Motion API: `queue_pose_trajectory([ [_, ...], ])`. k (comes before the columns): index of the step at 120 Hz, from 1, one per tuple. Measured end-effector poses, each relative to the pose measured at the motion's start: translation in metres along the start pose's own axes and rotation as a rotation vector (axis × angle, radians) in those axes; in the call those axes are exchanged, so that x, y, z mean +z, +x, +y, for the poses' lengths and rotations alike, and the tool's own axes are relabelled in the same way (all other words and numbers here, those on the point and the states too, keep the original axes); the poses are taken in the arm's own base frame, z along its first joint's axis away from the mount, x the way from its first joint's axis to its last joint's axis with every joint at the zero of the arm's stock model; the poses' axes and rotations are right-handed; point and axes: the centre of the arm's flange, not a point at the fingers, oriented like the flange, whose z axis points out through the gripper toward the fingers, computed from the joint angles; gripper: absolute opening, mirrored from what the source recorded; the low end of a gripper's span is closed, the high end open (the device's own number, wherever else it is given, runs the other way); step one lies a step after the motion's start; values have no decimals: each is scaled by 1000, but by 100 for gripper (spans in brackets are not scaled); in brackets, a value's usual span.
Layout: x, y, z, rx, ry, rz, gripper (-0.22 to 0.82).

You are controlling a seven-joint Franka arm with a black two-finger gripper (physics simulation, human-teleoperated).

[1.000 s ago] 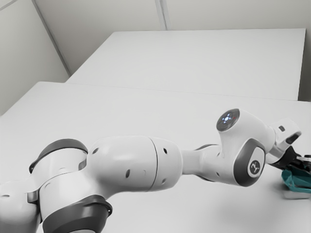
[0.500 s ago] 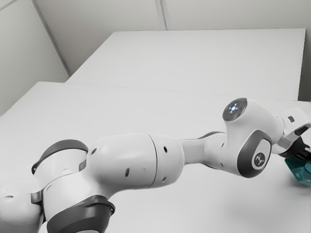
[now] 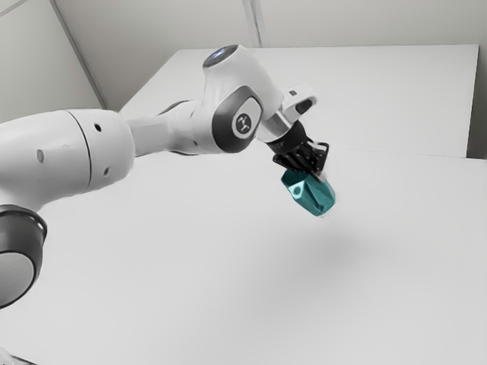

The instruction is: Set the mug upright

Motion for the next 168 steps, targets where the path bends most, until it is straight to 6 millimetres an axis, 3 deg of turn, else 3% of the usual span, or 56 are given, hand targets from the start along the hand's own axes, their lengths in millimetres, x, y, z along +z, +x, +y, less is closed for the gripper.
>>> queue_pose_trajectory([
  [15, -28, 8, -97, -67, 159, -61, -18],
  [26, -41, 9, -153, -127, 240, -103, -18],
  [46, -55, -3, -219, -220, 320, -168, -18],
  [62, -61, -9, -257, -281, 355, -198, -18],
  [77, -45, -12, -267, -294, 379, -234, -17],
  [94, -22, -13, -256, -274, 395, -266, -16],
  [112, -6, -14, -257, -281, 416, -288, -15],
  [153, 15, -17, -265, -300, 432, -322, -15],
  [168, 18, -18, -265, -304, 433, -327, -7],
])
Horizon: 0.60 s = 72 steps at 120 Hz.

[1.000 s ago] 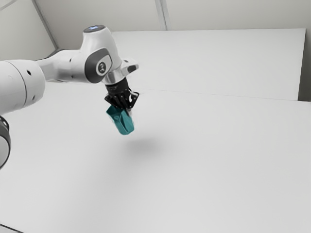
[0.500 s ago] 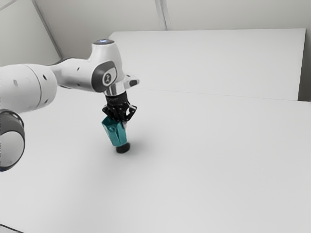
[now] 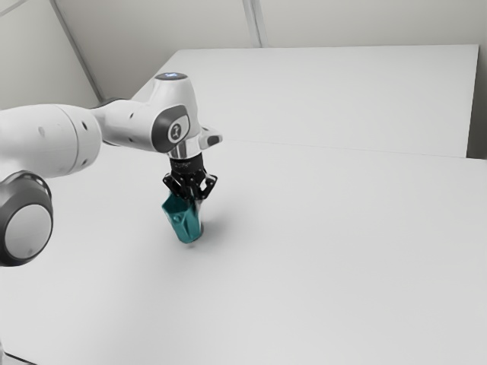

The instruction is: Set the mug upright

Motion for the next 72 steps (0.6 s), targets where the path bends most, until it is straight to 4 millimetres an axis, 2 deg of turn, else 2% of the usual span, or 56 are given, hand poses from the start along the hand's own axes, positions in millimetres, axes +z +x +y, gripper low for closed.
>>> queue_pose_trajectory([
  [24, -5, 0, 1, -7, -15, 4, 28],
  [44, -15, -2, 1, -14, -37, 15, 43],
  [60, -48, -18, 1, -8, -71, 24, 49],
  [72, -99, -43, -2, 19, -108, 63, 52],
])
